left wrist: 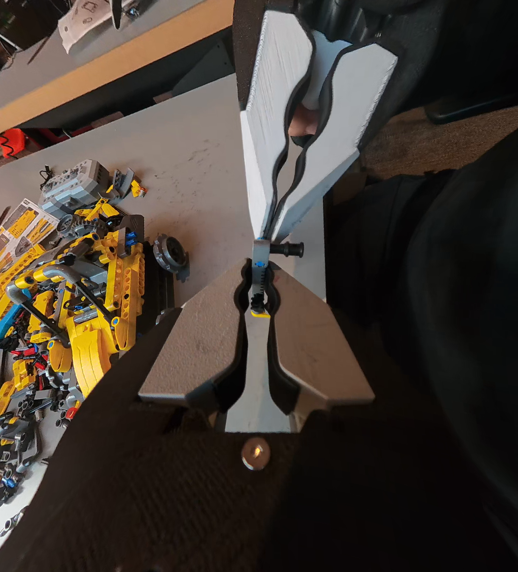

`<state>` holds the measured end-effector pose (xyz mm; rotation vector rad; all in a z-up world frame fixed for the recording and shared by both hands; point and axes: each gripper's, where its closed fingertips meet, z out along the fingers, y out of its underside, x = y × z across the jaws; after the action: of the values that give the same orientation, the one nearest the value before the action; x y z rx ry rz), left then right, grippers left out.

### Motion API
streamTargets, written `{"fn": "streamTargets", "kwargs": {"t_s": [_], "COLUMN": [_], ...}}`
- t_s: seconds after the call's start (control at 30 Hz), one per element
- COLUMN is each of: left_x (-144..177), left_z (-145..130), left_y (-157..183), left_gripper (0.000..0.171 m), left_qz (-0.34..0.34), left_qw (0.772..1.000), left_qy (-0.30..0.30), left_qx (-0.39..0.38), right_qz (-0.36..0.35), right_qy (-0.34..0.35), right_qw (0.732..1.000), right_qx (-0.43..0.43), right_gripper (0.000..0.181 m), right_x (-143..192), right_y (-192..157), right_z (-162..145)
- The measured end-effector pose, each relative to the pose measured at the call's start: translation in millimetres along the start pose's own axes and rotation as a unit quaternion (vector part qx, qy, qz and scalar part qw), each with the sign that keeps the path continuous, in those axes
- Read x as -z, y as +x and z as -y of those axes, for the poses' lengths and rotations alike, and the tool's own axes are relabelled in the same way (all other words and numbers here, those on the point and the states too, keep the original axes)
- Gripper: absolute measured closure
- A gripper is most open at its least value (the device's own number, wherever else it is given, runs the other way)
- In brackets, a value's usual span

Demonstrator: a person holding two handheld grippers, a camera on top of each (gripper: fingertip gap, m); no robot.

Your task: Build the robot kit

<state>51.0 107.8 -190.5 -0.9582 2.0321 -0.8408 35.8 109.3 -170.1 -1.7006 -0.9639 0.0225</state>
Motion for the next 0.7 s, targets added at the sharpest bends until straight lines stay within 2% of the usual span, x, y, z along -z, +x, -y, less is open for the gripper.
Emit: {"fn": "streamTargets", "kwargs": {"t_s": [0.17, 0.27, 0.37, 0.43, 0.5, 0.6, 0.7], "left_x": [-1.1, -5.7, -6.5, -6.6, -7.1, -10.1, -15.4], "left_z": [-3.7, -19.2, -42.0, -47.4, -51.9, -58.7, -58.3], "left_y": [-4.4, -5.0, -17.1, -17.7, -19.7, -12.5, -6.4], "left_gripper": [0.167, 0.167, 0.167, 0.167, 0.167, 0.167, 0.167], "left_qz": [0.006, -0.010, 0.019, 0.017, 0.023, 0.002, -0.022], "left_qw": [1.000, 0.998, 0.991, 0.986, 0.982, 0.974, 0.969], "left_qy": [-0.008, -0.044, -0.100, -0.122, -0.144, -0.184, -0.203], "left_qx": [0.010, 0.045, 0.083, 0.110, 0.121, 0.133, 0.140], "right_qz": [0.012, 0.009, -0.021, -0.006, 0.001, -0.020, -0.010], "right_qy": [0.014, -0.012, -0.043, -0.032, -0.020, -0.034, -0.053], "right_qw": [0.998, 0.996, 0.996, 0.994, 0.991, 0.995, 0.996], "right_qx": [-0.055, -0.082, -0.072, -0.109, -0.133, -0.090, -0.065], "right_gripper": [0.181, 0.181, 0.162, 0.149, 0.144, 0.145, 0.146], "right_x": [-5.2, -7.1, -1.5, 0.5, -1.1, -10.3, -24.2], "right_y": [3.3, 11.2, 23.2, 20.3, 16.4, 14.5, 5.3], "right_z": [0.1, -13.9, -24.0, -17.6, -10.7, -9.9, -10.8]}}
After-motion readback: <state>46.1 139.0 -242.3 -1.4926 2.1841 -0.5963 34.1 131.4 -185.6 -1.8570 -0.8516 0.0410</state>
